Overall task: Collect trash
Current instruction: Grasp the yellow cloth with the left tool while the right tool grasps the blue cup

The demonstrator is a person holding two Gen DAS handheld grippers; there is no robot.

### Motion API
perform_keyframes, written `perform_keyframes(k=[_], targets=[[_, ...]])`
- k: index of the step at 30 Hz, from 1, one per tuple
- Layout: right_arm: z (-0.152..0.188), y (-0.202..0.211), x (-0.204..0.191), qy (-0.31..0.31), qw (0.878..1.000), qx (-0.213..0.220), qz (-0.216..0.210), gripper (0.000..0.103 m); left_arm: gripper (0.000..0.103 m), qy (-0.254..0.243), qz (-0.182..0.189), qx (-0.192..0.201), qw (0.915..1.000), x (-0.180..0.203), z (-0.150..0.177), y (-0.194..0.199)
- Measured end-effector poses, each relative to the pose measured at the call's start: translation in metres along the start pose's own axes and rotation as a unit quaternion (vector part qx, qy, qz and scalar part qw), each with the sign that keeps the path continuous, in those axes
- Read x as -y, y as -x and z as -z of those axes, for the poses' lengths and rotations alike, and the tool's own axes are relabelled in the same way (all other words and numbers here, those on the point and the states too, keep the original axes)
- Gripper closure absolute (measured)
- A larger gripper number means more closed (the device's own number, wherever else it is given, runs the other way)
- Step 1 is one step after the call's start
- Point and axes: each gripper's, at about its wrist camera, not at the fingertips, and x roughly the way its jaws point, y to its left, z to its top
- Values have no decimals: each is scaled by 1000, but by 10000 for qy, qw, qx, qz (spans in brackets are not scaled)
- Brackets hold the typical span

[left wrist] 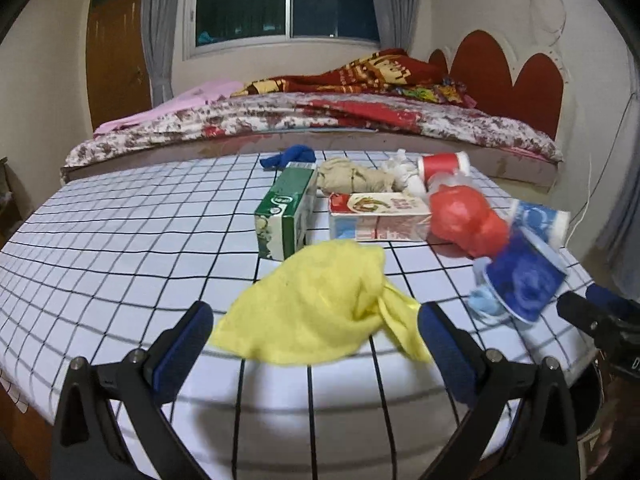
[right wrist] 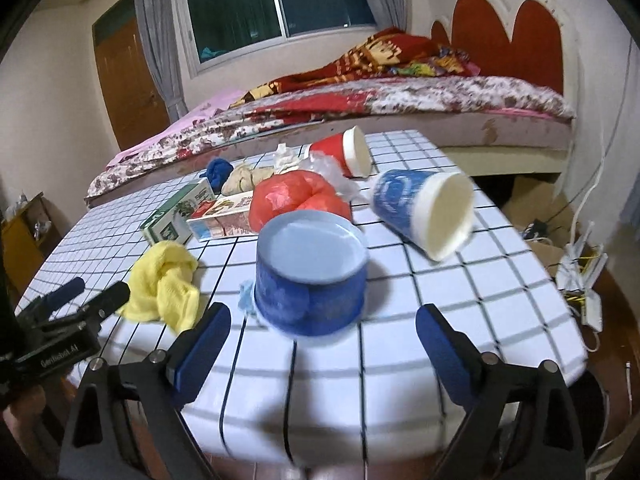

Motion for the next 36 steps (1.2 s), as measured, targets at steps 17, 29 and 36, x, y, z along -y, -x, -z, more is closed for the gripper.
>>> perform_keyframes(k=[17, 29, 36], targets=[[-20, -9, -7, 251, 9989, 297, -252, 25, 74, 57, 727, -42, 9973, 2, -8, -9], [-19, 79, 34, 562, 9943, 858, 282, 25, 74, -230, 1379, 334, 9896, 52, -13, 42], [2, 124, 96, 345, 9926, 903, 733, 25, 74, -716, 1982, 369, 9768, 113, -7, 62]])
